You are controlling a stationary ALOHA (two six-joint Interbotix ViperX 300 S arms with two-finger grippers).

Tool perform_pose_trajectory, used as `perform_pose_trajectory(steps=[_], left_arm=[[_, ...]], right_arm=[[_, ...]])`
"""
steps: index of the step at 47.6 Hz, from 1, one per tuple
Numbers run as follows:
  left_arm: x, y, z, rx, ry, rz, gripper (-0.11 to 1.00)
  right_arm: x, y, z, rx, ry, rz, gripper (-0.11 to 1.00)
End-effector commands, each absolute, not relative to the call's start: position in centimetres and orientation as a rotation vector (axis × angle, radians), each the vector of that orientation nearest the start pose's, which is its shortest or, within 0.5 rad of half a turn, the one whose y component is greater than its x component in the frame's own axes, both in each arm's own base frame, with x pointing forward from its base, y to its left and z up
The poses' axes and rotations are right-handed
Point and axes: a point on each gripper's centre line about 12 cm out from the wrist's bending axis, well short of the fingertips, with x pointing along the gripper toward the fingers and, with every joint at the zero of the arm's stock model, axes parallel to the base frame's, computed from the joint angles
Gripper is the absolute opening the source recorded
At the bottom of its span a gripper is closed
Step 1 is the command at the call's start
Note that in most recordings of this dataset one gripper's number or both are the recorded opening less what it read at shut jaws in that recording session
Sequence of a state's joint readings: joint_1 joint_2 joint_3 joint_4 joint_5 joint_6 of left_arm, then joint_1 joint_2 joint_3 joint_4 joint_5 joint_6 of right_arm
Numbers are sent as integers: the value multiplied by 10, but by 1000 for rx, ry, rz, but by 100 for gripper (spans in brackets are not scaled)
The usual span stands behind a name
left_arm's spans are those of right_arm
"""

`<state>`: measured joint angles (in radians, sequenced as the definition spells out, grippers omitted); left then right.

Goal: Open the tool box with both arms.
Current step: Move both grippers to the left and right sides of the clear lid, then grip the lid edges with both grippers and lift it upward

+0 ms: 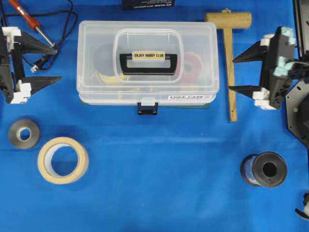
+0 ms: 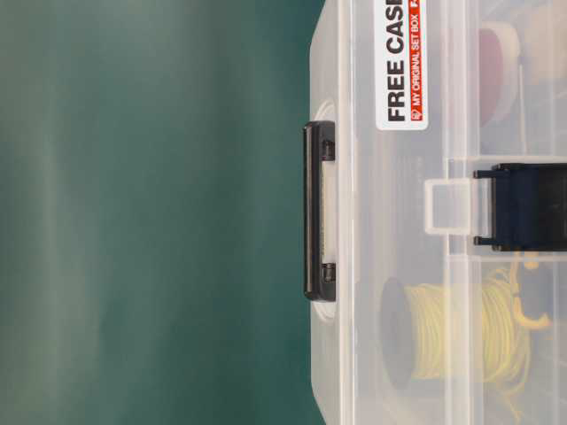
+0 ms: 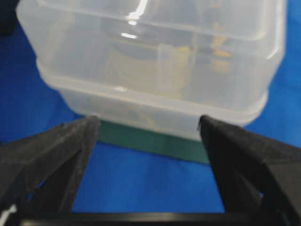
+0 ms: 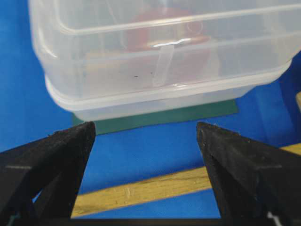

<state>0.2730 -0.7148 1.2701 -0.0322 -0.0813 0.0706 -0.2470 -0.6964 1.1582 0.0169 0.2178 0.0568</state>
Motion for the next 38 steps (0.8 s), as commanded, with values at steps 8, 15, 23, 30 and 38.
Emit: perform_pose_trajectory(steps=[8, 15, 23, 30, 38], left_arm=[[215, 66, 182, 13, 462, 274, 91], [219, 72, 181, 24, 470, 292, 91], [229, 77, 183, 39, 448, 300, 91], [240, 81, 180, 64, 469, 292, 91], [248, 84, 179, 64, 480, 291, 91]], right_arm=[[224, -62, 189, 140, 643, -277, 85], [232, -64, 191, 125, 631, -274, 84], [241, -67, 192, 105, 624, -270, 84], [247, -69, 193, 101, 618, -269, 84], [250, -69, 195, 102, 610, -269, 84]])
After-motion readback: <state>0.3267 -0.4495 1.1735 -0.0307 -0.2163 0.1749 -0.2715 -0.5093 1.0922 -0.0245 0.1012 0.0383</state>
